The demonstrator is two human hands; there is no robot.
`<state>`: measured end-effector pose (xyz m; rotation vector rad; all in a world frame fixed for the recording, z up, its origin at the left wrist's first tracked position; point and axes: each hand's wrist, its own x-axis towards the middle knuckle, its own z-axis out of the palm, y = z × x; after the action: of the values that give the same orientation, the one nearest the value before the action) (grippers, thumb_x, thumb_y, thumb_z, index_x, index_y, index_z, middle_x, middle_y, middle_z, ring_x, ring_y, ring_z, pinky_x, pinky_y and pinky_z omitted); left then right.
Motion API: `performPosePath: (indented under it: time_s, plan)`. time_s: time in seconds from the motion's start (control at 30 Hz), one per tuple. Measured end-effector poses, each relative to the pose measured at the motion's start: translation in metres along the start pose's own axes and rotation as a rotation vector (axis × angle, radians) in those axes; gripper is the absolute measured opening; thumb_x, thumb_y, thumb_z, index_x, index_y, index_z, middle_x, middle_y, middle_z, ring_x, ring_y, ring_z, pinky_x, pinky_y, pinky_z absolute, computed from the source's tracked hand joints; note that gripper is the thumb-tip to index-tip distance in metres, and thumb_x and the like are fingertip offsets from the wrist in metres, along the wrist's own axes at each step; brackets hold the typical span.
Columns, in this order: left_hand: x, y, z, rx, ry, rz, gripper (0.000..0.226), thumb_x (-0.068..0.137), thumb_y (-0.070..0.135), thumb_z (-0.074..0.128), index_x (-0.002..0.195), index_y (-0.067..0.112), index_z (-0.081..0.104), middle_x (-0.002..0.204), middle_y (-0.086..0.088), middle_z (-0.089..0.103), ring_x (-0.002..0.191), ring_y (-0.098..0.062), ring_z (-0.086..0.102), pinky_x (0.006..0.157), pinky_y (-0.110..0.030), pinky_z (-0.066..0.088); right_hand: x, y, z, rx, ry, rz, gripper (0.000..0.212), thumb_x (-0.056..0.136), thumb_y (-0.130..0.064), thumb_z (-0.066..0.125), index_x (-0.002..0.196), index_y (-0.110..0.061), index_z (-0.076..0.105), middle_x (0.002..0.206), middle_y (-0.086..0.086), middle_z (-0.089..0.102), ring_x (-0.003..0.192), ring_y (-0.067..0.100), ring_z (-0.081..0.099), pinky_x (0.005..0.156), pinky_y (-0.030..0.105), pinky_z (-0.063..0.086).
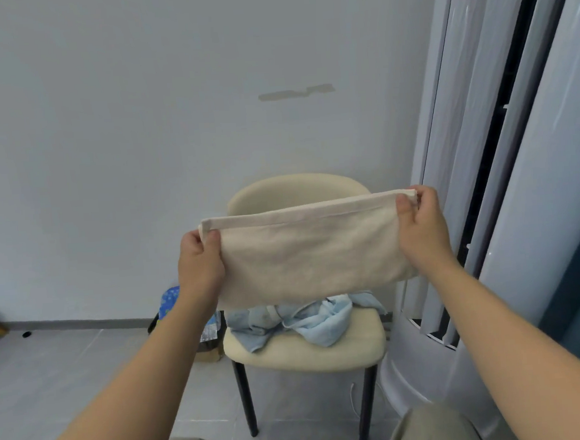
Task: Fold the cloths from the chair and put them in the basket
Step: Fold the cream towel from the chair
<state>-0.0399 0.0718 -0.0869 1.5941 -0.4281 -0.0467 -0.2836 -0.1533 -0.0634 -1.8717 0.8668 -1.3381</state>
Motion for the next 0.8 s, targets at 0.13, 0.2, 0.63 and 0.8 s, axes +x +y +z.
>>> performPosePath:
  time_s: [0.13,0.2,0.63,0.8]
  plan:
    - [-0.017,0.011,-0.001,0.062,0.075,0.147,0.024,0.108,0.040,0.040,0.111,0.019,0.048,0.096,0.011,0.056,0.084,-0.002,0.052,0.070,-0.027,0.039,-0.007,-0.002,-0.006,0.016,0.033,-0.020,0.015,0.108,-0.036,0.044,0.117,-0.024,0.044,0.097,-0.022,0.054,0.082,-0.009,0.052,0.062,0.000,0.035]
    - [-0.016,0.008,-0.003,0.072,0.080,0.140,0.024,0.108,0.041,0.040,0.110,0.019,0.049,0.096,0.011,0.056,0.086,-0.002,0.053,0.070,-0.026,0.040,-0.008,0.001,-0.008,0.026,0.009,-0.006,0.015,0.107,-0.037,0.046,0.116,-0.025,0.045,0.098,-0.023,0.055,0.081,-0.012,0.052,0.062,0.000,0.035]
    - [-0.006,-0.040,0.001,0.274,-0.209,-0.171,0.032,0.102,0.024,0.048,0.134,0.025,0.046,0.111,-0.004,0.063,0.094,-0.022,0.060,0.078,-0.039,0.049,-0.038,0.069,0.029,-0.020,-0.145,0.345,0.020,0.103,-0.035,0.055,0.116,-0.019,0.056,0.098,-0.010,0.060,0.097,0.017,0.059,0.074,0.029,0.042]
    - [-0.026,-0.039,0.015,0.460,-0.375,-0.001,0.051,0.096,0.018,0.045,0.139,0.045,0.047,0.079,-0.007,0.063,0.071,-0.021,0.058,0.072,-0.037,0.050,-0.056,0.048,0.045,-0.076,-0.138,0.339,0.015,0.100,-0.030,0.060,0.106,-0.018,0.057,0.088,-0.010,0.058,0.088,0.020,0.057,0.068,0.029,0.039]
